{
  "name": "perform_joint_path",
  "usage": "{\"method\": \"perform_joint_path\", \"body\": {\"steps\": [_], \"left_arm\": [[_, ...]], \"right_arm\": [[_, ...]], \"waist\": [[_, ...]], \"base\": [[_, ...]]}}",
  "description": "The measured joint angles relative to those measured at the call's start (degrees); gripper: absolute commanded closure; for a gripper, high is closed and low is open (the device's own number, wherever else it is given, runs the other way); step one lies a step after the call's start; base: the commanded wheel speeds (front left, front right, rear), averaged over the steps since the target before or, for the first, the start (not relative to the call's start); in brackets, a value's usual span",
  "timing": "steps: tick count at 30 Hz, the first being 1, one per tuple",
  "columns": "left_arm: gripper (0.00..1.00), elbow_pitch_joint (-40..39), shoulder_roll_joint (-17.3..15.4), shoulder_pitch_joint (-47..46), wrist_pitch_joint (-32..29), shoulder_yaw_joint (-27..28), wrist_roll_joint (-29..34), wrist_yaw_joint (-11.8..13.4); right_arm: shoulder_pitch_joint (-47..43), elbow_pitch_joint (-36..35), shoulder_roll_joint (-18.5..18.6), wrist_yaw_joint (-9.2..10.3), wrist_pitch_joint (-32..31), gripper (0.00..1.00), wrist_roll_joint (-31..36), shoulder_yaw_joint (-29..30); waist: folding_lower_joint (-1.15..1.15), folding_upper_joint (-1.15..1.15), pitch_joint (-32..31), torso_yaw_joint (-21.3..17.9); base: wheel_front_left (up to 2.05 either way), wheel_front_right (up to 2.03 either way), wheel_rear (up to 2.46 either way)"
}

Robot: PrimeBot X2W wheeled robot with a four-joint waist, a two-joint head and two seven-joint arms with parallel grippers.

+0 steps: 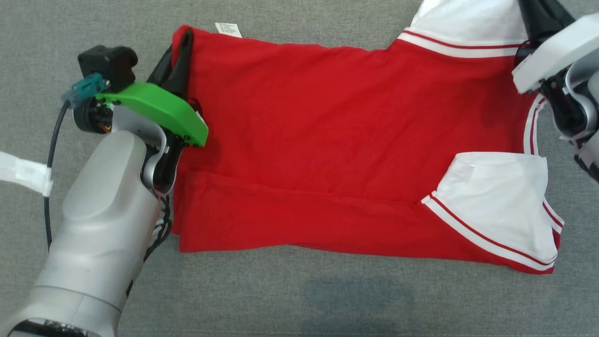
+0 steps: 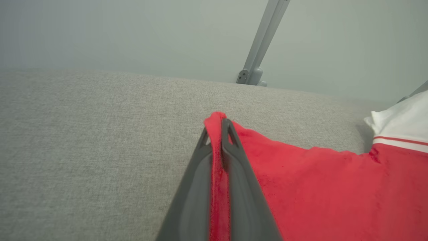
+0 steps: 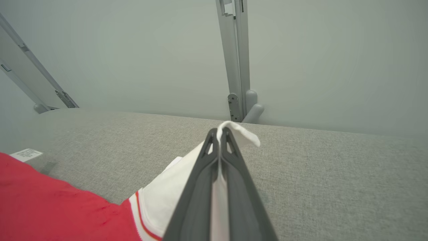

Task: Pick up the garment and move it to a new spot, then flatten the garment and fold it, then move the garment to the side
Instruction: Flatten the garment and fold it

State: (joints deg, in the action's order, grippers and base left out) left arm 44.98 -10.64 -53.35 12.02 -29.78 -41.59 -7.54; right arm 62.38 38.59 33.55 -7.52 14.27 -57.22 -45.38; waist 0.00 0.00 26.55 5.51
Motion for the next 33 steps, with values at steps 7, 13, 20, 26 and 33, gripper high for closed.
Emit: {"method": "perform_joint_path", "body": {"steps": [7, 13, 20, 26, 33], "left_arm": [[1.0, -9.5, -4.2, 9.7, 0.7, 2.0, -4.1, 0.2], [1.0, -20.6, -7.8, 18.5, 0.9, 4.9, -6.2, 3.4], [1.0, -31.3, -11.3, 27.9, -0.4, 7.1, -8.3, 7.9], [1.0, -34.6, -11.9, 33.8, -1.2, 7.8, -10.1, 10.1], [0.0, -32.8, -11.7, 35.6, -1.3, 6.8, -10.1, 11.3]], "right_arm": [[-13.5, -14.1, 2.1, 0.01, 0.8, 1.0, -2.4, 6.0], [-28.9, -26.0, 1.2, 0.02, 0.8, 1.0, 0.2, 15.7], [-43.6, -35.3, -2.6, 0.03, 0.8, 1.0, 2.9, 22.8], [-52.2, -36.6, -5.4, 0.03, 0.8, 1.0, 4.7, 26.8], [-53.6, -33.1, -8.3, 0.03, 0.4, 0.0, 11.2, 27.6]], "waist": [[0.0, 0.0, -0.9, -2.0], [0.0, 0.0, -1.4, -3.8], [0.0, 0.0, -2.3, -4.9], [0.0, 0.0, -3.1, -5.4], [0.0, 0.0, -3.6, -5.7]], "base": [[0.0, 0.0, 0.0], [0.0, 0.0, 0.0], [0.0, 0.0, 0.0], [0.0, 0.0, 0.0], [0.0, 0.0, 0.0]]}}
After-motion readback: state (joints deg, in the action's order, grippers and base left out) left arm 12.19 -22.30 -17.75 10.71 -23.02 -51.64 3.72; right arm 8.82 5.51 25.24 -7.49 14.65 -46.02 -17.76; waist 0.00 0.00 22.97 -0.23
